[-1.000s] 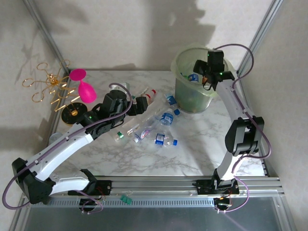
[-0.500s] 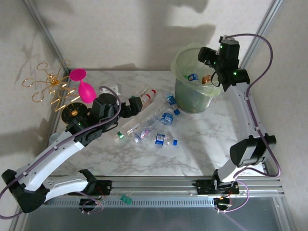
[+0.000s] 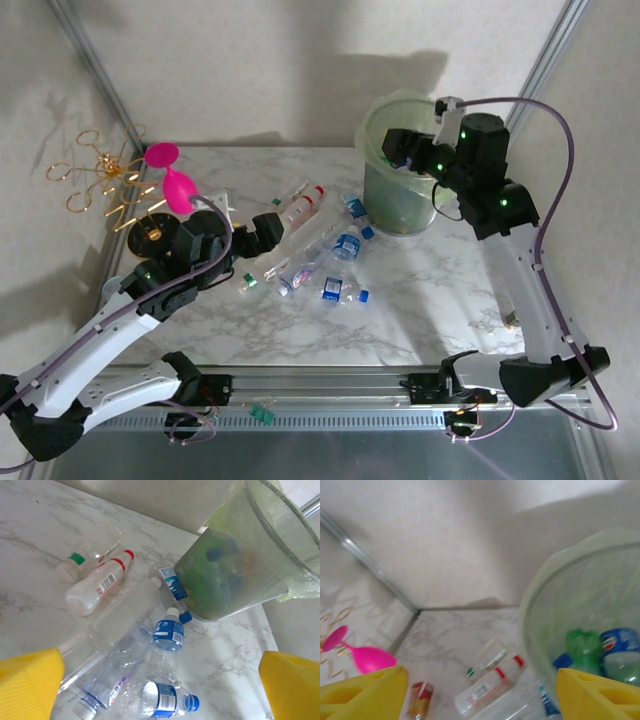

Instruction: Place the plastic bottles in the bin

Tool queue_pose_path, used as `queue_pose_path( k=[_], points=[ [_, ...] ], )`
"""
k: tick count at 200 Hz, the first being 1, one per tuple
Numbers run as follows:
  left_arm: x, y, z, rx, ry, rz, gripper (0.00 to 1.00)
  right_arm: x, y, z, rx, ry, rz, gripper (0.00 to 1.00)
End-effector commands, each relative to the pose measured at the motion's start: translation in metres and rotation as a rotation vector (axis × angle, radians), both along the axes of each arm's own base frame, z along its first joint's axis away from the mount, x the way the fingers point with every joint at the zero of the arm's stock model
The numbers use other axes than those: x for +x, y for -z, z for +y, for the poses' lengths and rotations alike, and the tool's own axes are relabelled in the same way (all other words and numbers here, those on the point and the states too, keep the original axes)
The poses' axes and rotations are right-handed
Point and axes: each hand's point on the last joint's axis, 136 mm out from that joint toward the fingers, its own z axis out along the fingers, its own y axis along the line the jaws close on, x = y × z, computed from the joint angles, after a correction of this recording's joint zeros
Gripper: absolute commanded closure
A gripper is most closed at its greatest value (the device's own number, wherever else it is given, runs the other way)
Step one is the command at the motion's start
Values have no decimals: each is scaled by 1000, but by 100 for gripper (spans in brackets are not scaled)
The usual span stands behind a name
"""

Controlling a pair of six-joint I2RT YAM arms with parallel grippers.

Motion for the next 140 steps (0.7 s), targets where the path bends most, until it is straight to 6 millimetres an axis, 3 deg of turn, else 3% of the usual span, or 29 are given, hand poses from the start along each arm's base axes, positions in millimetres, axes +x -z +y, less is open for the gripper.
queue_pose_path(
  k=[1, 32, 56, 86, 111, 140],
  points=[
    [-2, 19, 12, 17, -53, 44, 0, -26, 8, 33, 101, -191, 59, 22],
    [-4, 31, 14, 13, -70, 73, 0, -51, 23, 60, 100, -320, 94, 20],
    [-1, 39, 20, 25, -113, 90, 0, -65, 45, 84, -4, -354, 113, 21],
    [10, 83, 26, 74, -180, 233, 0, -86, 79, 120, -185, -363, 124, 20],
    [17, 118, 40, 89, -259, 369, 0, -91, 111, 126, -251, -341, 142, 20],
    [24, 117, 68, 59, -395, 371, 0, -99, 133, 129, -210, -367, 168, 19]
  ],
)
